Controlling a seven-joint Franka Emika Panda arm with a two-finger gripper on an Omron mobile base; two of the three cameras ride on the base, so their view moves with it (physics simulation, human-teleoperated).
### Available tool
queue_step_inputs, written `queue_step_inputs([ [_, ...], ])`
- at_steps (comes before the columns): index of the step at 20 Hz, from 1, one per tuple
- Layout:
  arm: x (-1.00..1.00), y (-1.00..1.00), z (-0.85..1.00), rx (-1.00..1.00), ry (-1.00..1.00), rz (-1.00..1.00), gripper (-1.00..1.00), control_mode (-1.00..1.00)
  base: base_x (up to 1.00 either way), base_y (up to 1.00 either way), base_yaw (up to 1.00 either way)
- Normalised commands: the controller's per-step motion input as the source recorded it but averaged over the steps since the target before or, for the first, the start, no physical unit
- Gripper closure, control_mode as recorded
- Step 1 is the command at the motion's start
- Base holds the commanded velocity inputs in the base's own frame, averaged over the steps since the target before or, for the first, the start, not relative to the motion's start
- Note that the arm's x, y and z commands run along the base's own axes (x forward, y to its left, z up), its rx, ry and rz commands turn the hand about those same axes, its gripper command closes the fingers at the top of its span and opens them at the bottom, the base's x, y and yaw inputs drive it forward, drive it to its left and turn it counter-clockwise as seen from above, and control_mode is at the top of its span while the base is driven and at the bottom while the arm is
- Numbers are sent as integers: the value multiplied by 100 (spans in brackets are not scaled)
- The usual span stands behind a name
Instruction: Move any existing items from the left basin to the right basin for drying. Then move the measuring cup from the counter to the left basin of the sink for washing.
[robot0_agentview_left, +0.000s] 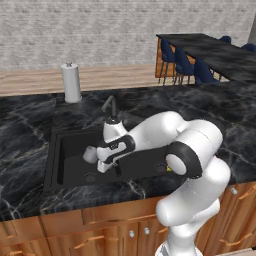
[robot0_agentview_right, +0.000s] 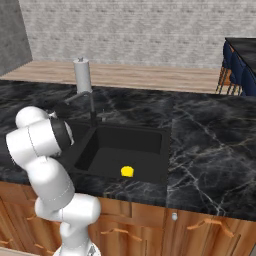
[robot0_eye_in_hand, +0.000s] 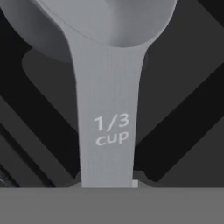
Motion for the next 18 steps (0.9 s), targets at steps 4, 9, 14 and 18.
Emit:
queue_step_inputs([
  [4,6,0,-38,0,0,-2,100,-100,0,0,0],
  [9,16,3,-27,-1,0,-1,100,-100,0,0,0],
  [14,31,9,-28,-6,0,0,100,-100,0,0,0],
  [18,33,11,-31,-8,0,0,100,-100,0,0,0],
])
